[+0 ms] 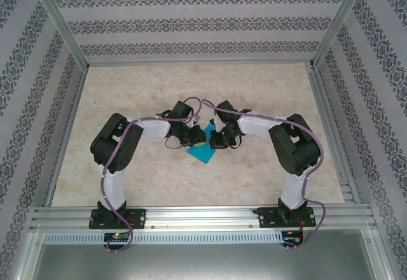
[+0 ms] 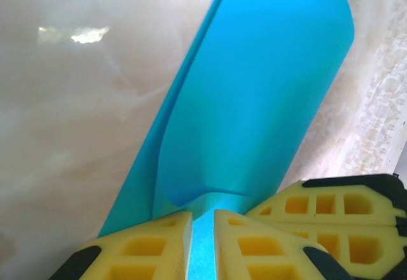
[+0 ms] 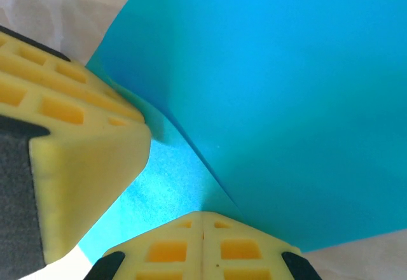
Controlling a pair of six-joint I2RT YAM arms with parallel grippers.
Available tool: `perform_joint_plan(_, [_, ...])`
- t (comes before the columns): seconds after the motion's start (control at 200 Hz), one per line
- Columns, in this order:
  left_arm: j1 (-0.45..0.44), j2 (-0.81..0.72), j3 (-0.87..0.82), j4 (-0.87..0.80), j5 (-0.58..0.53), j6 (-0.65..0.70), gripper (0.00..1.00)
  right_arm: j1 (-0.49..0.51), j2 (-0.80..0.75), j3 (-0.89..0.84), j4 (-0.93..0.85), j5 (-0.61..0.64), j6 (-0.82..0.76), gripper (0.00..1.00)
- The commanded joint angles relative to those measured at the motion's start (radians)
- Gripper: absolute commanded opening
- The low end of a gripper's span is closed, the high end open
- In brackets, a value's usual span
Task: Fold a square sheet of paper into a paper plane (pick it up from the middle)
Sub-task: Fold the triangle a second time at the center of the table.
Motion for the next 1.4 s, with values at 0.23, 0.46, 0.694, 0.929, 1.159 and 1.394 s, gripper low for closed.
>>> perform_joint_plan(0.23, [0.059, 0.080, 0.123, -0.070, -0.160, 0.105, 0.19, -0.029, 0.075, -0.055, -0.110, 0.187, -0.032, 0.00])
perform_joint_plan(0.46, [0.077, 0.095, 0.172, -0.094, -0.128, 0.131, 0.19, -0.033, 0.072, -0.055, -0.107, 0.187, -0.032, 0.00])
perform_joint_plan(0.694, [0.077, -0.017, 0.105, -0.014, -0.037, 0.116, 0.19, -0.033, 0.039, -0.045, -0.082, 0.141, -0.026, 0.00])
perform_joint_plan(0.929, [0.058, -0.084, -0.038, 0.114, 0.051, 0.046, 0.15, -0.038, 0.033, -0.006, -0.074, 0.099, -0.083, 0.00])
perform_joint_plan(1.159, [0.023, -0.025, -0.016, 0.105, 0.059, 0.044, 0.10, -0.039, 0.026, 0.008, -0.066, 0.064, -0.114, 0.00])
perform_joint_plan(1.394, [0.005, 0.048, 0.046, 0.092, 0.080, 0.035, 0.08, -0.042, 0.027, 0.008, -0.057, 0.055, -0.118, 0.00])
